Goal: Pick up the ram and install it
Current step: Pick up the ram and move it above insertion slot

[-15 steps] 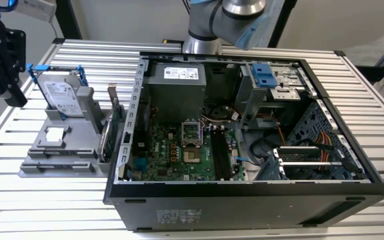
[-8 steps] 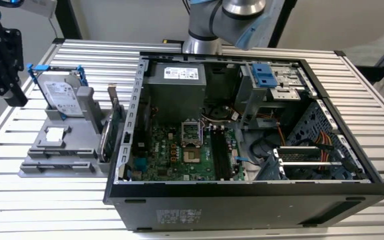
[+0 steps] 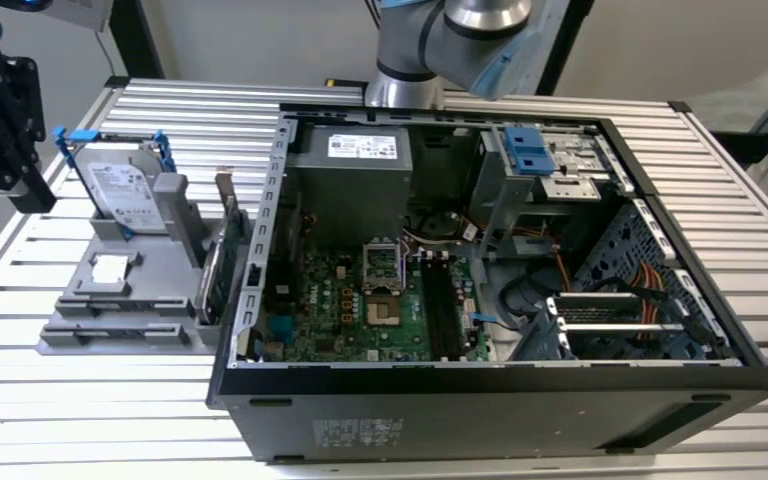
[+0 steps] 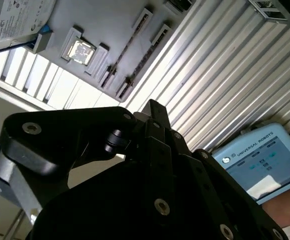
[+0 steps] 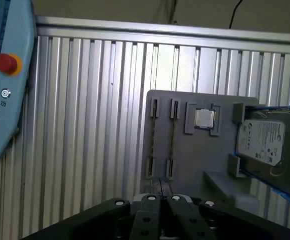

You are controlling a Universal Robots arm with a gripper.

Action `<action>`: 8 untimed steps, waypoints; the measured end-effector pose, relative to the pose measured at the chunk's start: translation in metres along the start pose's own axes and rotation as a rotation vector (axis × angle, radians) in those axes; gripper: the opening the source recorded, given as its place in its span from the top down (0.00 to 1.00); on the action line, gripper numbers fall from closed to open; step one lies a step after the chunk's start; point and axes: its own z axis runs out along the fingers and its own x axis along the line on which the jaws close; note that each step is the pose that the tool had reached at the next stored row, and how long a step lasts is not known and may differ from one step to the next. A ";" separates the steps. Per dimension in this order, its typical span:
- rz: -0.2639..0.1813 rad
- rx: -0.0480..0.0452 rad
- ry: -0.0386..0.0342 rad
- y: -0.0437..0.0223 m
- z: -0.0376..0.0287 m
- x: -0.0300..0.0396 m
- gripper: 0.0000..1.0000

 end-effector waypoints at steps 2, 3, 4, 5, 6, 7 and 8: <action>-0.001 0.0000 0.0000 0.0000 0.0000 0.0000 1.00; -0.001 0.0000 0.0001 0.0000 0.0000 0.0000 1.00; -0.002 0.0001 0.0000 0.0000 0.0000 0.0000 1.00; -0.002 0.0001 0.0001 0.0000 0.0000 0.0000 1.00; -0.002 0.0001 0.0001 0.0000 0.0000 0.0000 1.00; -0.003 0.0001 0.0001 0.0000 0.0000 0.0000 1.00; -0.003 0.0000 0.0001 0.0000 0.0000 0.0000 1.00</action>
